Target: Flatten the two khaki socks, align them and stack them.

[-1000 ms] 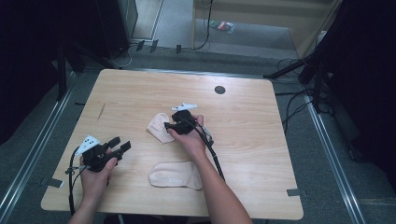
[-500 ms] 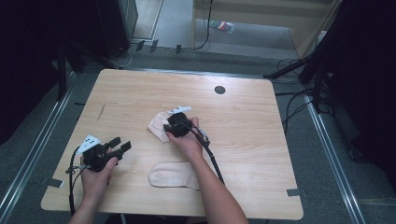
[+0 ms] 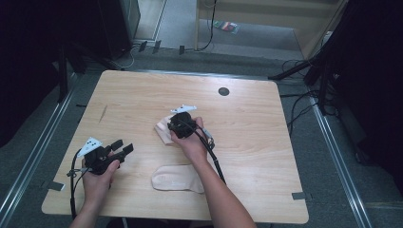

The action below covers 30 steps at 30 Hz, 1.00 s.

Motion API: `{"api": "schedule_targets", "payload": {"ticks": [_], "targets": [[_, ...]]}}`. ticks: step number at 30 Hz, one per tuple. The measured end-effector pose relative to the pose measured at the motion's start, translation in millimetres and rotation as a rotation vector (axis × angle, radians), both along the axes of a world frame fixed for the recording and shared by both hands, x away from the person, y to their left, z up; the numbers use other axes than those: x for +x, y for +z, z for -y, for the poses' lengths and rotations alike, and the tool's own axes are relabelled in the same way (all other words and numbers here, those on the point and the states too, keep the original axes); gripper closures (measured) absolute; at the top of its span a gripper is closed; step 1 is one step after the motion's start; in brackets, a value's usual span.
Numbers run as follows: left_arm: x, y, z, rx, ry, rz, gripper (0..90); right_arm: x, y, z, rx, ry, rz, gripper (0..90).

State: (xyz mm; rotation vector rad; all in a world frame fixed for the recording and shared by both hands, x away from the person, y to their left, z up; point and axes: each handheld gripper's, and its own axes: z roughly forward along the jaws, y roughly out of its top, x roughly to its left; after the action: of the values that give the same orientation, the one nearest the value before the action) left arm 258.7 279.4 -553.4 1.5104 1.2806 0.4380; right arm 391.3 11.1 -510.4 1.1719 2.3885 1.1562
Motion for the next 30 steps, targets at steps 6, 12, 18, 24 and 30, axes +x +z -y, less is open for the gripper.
{"api": "schedule_targets", "payload": {"ticks": [6, 12, 18, 24, 30], "targets": [[0.1, -0.1, 0.1, -0.003, 0.000, -0.001, 43.5, -6.7, 11.5, 2.5, -0.016, -0.005, 0.019, 83.7], [0.3, 0.0, -0.3, -0.003, 0.000, -0.006, 43.5, -9.9, 9.4, 8.8, -0.033, -0.008, 0.021, 84.0], [0.7, -0.1, -0.6, -0.002, -0.002, -0.005, 43.5, -15.0, 15.4, 15.2, -0.011, -0.013, 0.036, 85.1], [0.7, 0.0, -0.4, 0.002, -0.004, -0.007, 43.5, -23.8, 30.1, 9.8, 0.025, 0.012, 0.047, 85.7], [0.7, -0.1, 0.2, -0.001, -0.001, -0.003, 43.4, -39.1, 62.6, -3.6, 0.160, 0.076, 0.066, 85.6]]}}
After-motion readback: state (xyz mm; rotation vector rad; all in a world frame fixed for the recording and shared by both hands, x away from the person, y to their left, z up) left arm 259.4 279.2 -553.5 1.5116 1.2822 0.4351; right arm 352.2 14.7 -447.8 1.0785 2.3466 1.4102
